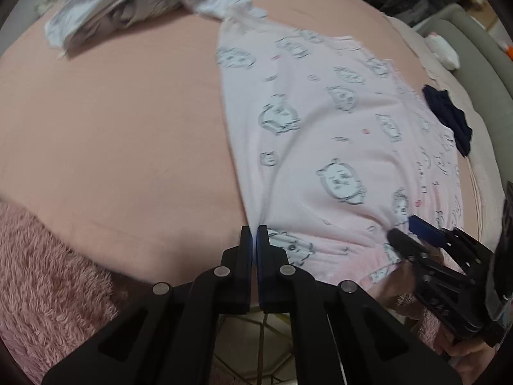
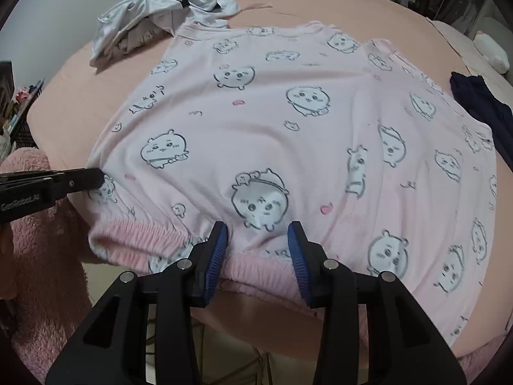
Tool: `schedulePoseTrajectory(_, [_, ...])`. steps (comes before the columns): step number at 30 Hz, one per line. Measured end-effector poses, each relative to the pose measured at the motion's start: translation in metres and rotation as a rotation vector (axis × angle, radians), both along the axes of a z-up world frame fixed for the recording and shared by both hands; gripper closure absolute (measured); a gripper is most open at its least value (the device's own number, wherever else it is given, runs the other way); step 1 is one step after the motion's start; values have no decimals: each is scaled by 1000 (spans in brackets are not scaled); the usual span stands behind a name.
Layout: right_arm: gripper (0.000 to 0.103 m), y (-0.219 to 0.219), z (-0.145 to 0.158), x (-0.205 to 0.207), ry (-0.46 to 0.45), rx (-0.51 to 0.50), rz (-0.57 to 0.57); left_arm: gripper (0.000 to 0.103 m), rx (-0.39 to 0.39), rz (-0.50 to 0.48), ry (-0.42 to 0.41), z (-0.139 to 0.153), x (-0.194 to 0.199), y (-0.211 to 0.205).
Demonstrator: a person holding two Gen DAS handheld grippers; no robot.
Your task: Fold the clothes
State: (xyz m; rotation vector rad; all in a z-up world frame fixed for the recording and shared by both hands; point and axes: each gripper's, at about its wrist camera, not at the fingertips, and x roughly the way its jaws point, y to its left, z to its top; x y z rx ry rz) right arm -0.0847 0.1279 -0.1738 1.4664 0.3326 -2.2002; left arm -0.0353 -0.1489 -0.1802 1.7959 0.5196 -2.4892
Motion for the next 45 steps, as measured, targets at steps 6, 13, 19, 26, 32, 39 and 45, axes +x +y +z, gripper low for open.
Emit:
schedulePoseTrajectory(6, [63,12,20,4,34,-87,-2,93,-80,-51,113,31,-1,23])
schedulePoseTrajectory(13, [63,24,3,-3,-13,-30,-64,94,-102,-269,-6,-3,-9,73])
schedulePoseTrajectory(19, [63,43,27,11,-6,-99,-89,93,-34,-285,-35,10,-2,61])
schedulePoseTrajectory(26, [63,130,45,-2,48,-116,-386,64,20,-427,46,25,-26,104])
schedulePoseTrajectory(32, [63,211,25,-2,-20,-103,-575,64,25,-562,102,26,-57,182])
schedulePoseTrajectory(39, [61,221,2,-5,-100,-190,-538,64,-18,-583,92,13,-44,205])
schedulePoseTrajectory(45, [98,209,-3,-9,-64,-208,-507,64,10,-531,103,16,-47,193])
